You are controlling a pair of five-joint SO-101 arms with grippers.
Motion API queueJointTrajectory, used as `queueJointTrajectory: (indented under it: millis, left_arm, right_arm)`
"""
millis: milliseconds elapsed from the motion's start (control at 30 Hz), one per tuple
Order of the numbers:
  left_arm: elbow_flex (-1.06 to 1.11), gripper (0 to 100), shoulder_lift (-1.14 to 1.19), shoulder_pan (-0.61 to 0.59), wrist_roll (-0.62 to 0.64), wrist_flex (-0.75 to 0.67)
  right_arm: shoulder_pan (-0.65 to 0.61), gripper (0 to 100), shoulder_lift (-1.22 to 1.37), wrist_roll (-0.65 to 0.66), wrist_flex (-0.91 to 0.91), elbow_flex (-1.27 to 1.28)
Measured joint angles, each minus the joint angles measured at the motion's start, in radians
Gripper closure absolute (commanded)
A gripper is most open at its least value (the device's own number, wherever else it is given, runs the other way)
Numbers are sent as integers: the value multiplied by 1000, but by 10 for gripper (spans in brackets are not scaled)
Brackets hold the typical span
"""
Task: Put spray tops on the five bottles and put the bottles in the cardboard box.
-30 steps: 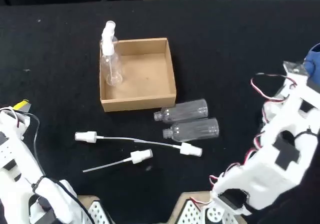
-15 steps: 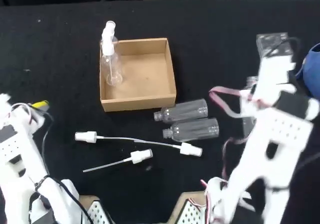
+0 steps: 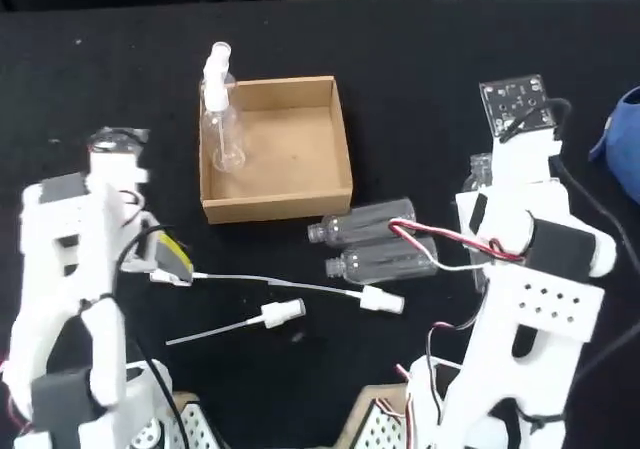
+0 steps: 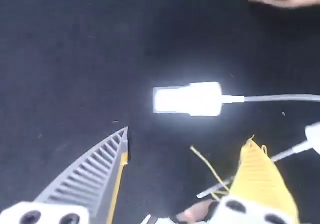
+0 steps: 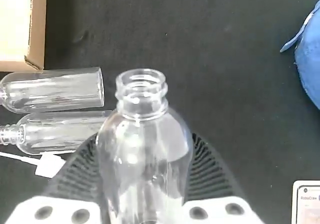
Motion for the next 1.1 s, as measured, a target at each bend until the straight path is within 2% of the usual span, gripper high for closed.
queueJointTrajectory:
  millis: [233,367,600,867,1100]
  left_arm:
    - [206,768,-66,26,-9,-235]
    - [256,768,-78,14,-68,-316]
    - [267,768,-81,-110,-195,-408]
    - [299,768,-89,-166,-219,-482]
    - [256,771,-89,-333,-361,-534]
  right_arm:
    - [0,987,34,0,0,0]
    - [0,987,34,0,0,0]
    - [2,987,34,0,0,0]
    - [2,987,34,0,0,0]
    - [2,987,34,0,0,0]
